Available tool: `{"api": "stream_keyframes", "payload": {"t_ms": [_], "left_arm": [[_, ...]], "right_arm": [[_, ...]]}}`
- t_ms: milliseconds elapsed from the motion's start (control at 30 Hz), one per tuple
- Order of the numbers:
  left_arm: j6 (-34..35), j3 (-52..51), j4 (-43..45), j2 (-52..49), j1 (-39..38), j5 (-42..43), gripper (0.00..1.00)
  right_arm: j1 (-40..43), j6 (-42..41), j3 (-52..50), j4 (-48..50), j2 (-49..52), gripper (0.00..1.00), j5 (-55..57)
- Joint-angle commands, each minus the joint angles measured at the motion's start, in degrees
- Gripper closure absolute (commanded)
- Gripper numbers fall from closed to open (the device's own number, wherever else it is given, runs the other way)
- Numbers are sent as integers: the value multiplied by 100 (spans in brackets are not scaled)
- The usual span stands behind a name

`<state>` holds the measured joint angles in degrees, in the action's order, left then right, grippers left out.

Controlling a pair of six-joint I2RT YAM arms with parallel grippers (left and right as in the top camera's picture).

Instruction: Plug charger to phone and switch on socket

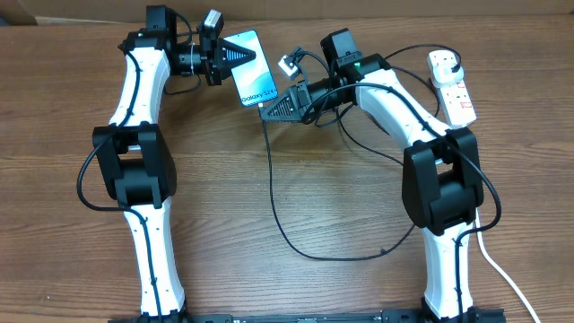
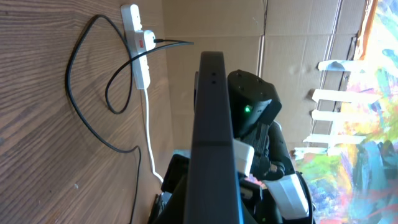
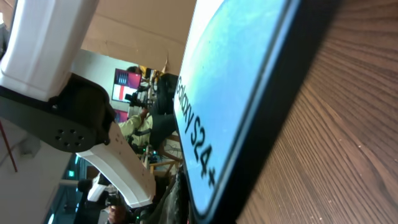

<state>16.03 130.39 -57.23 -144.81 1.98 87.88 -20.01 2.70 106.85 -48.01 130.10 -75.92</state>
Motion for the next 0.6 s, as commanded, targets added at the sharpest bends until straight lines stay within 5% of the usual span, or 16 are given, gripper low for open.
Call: {"api": "stream_keyframes", "payload": {"t_ms": [0,567], "left_arm": [[-149,85,-22,81,35,284,96],[-168,85,-107,81,33,284,96]], "right_arm": [[114,-7,48,31,-225,96,-114],[46,-7,48,31,-225,96,-39]]}}
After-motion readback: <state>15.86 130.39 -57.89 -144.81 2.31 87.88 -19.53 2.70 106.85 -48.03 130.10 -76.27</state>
